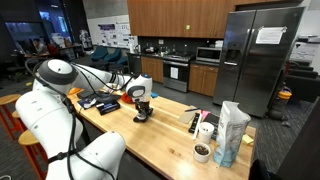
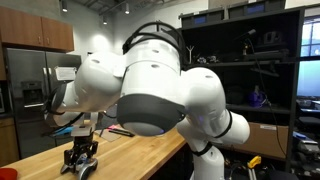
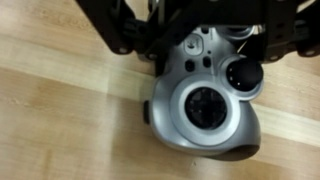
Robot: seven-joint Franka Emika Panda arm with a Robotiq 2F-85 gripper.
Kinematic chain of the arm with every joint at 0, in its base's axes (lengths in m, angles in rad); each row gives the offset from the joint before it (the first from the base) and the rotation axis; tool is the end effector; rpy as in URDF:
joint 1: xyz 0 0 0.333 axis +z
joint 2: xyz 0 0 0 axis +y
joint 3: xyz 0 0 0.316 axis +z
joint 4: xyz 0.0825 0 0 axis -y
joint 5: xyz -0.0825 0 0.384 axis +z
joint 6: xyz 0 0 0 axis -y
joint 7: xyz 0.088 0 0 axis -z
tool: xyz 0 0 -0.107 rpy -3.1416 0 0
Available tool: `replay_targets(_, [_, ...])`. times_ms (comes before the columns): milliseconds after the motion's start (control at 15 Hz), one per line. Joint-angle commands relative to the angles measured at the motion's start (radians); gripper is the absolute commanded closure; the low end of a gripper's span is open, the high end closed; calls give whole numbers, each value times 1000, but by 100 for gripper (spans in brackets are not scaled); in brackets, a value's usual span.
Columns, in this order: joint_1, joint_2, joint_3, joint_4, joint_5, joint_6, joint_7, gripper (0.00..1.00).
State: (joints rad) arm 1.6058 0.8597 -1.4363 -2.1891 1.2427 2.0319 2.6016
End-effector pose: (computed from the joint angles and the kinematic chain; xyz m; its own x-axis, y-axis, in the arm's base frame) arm 0.5185 0.1547 0.2856 -0.9962 -0.0331 -0.0810 -0.0482 0.9803 0.1914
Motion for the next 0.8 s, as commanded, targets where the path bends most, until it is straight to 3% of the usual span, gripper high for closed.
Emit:
replay_targets(0, [40, 252, -122, 15, 51, -195, 0, 55])
replay_targets(467, [6, 596, -313, 82, 142, -588, -1, 55])
replay_targets(733, [-32, 665, -362, 93, 172, -675, 0, 55])
